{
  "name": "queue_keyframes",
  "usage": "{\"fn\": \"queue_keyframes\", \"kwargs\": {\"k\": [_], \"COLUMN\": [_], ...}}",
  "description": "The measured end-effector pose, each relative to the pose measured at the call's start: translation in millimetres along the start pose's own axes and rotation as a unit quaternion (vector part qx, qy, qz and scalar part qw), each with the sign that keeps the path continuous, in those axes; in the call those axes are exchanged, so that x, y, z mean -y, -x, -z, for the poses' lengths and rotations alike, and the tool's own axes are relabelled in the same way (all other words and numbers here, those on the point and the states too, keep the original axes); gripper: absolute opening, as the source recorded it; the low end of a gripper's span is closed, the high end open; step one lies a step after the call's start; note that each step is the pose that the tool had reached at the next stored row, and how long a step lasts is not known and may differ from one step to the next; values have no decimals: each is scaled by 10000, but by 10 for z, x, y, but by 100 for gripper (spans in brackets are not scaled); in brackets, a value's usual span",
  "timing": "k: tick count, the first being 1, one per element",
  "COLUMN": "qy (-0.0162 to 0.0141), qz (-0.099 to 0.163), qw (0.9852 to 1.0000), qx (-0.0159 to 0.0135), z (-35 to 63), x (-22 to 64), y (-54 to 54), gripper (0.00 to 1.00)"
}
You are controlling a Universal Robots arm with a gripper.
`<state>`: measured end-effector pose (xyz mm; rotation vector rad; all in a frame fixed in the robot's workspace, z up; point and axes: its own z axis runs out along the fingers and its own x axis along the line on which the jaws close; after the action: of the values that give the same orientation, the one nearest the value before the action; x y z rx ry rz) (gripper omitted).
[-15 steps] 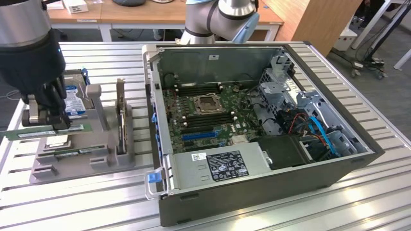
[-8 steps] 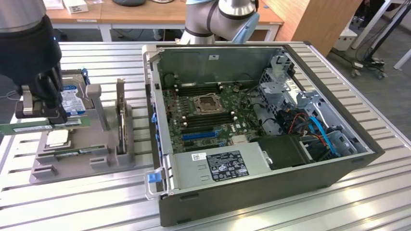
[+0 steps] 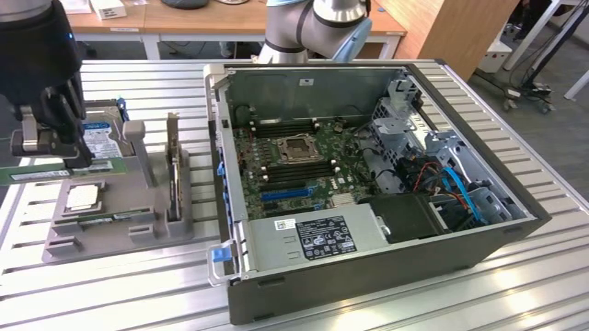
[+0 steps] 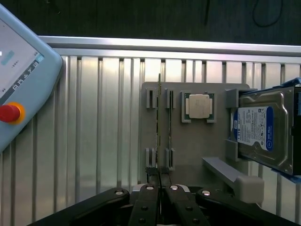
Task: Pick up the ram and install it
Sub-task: 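Pick up the ram and move it above insertion slot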
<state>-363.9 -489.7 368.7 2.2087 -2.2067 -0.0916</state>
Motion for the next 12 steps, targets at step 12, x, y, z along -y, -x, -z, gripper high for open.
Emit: {"fn": "queue_keyframes", "kwargs": {"k": [12], "qy": [0], "qz": [0], "qw": [10000], "qx": [0], "z": [215], "x": [-6], "y": [6], "gripper": [11]}}
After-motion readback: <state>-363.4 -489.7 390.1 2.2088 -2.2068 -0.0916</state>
